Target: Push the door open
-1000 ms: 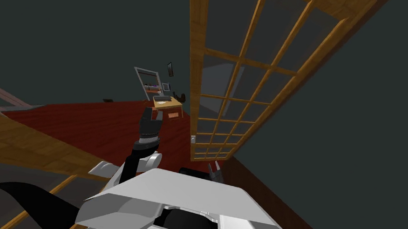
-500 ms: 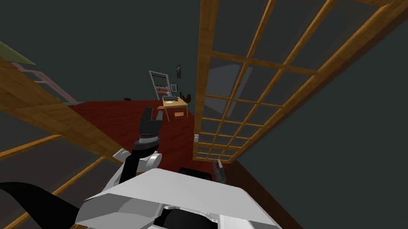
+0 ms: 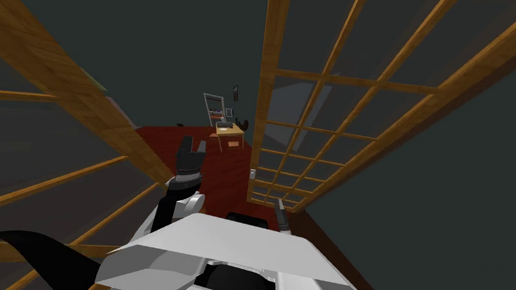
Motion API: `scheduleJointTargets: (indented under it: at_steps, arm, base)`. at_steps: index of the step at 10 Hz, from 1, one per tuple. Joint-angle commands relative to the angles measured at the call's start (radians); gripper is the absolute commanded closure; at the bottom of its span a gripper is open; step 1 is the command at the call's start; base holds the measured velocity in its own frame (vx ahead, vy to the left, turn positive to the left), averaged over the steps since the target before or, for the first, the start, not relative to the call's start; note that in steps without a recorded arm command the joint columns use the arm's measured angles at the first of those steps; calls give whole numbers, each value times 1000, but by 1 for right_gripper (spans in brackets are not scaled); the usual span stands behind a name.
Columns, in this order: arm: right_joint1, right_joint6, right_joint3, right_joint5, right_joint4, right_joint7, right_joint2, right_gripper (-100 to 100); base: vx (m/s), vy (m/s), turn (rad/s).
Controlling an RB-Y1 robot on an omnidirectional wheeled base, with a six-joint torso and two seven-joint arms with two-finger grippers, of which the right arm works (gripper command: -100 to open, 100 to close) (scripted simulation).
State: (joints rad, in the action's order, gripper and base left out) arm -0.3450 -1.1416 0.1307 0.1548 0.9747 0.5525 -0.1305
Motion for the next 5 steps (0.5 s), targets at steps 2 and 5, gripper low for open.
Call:
scheduleJointTargets:
  at_steps: [2, 5]
  arm:
    - [27, -7, -18, -64, -23, -78, 3, -100]
    - [58, -11, -39, -137, -46, -165, 6, -100]
  base:
    - [-40, -20, 190]
    - [-39, -19, 211]
